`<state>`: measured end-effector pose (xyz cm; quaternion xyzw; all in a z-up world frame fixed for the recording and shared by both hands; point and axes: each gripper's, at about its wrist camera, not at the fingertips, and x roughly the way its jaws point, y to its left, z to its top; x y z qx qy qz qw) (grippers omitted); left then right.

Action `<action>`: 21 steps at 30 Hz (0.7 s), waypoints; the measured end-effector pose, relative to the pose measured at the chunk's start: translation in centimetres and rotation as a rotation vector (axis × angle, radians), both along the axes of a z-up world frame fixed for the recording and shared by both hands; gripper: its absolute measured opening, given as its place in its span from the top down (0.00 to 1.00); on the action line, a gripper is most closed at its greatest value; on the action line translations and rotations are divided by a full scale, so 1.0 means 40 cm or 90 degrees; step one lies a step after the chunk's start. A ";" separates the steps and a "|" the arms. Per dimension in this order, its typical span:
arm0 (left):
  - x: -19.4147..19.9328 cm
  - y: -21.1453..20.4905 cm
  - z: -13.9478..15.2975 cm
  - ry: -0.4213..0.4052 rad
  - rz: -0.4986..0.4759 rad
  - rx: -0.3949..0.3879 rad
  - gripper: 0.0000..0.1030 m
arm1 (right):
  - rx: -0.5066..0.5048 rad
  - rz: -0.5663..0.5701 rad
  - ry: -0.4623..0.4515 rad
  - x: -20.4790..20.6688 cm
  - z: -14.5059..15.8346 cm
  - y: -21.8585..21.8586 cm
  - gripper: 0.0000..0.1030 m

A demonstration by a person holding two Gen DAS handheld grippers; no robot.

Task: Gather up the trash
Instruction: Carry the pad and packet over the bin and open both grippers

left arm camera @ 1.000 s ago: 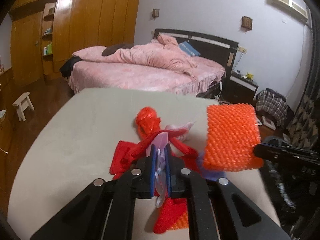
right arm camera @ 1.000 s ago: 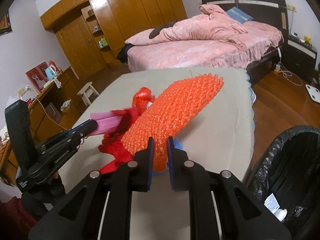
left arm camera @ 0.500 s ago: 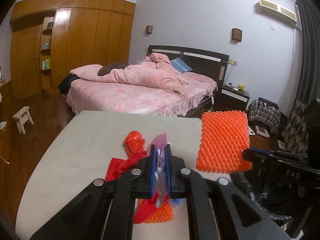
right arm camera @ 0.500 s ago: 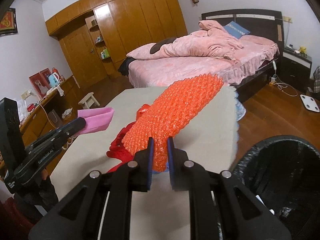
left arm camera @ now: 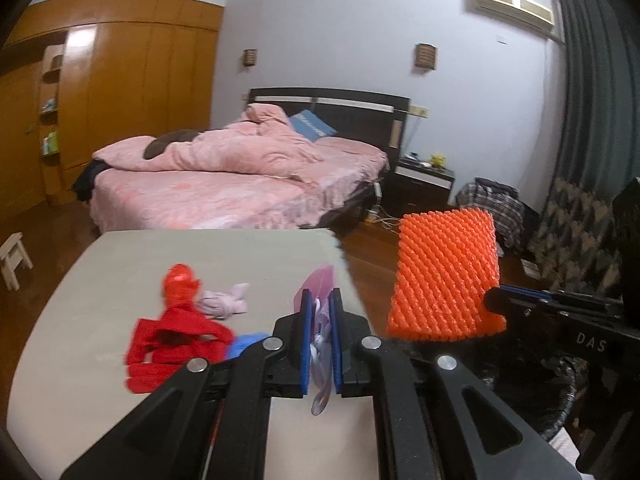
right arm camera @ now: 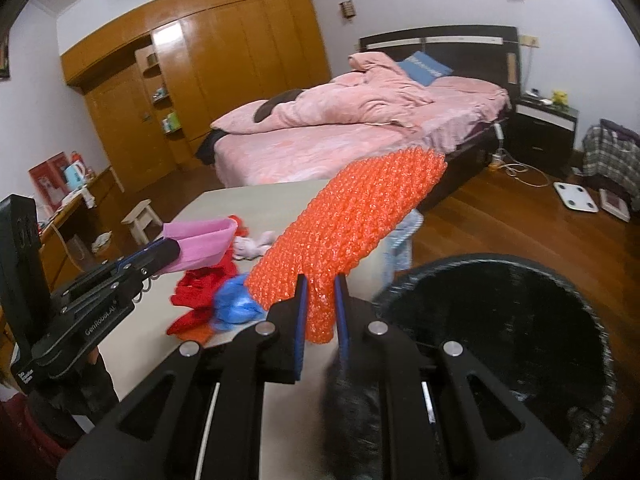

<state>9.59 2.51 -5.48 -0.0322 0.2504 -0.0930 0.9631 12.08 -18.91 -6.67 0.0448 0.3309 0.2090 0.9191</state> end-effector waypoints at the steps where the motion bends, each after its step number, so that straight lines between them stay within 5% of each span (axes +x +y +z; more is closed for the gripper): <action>1: 0.000 -0.015 -0.002 0.000 -0.007 0.000 0.92 | -0.002 -0.007 0.000 -0.004 -0.001 -0.013 0.88; 21: 0.064 -0.322 -0.060 0.023 -0.153 -0.007 0.92 | -0.032 -0.150 0.027 -0.046 -0.072 -0.289 0.88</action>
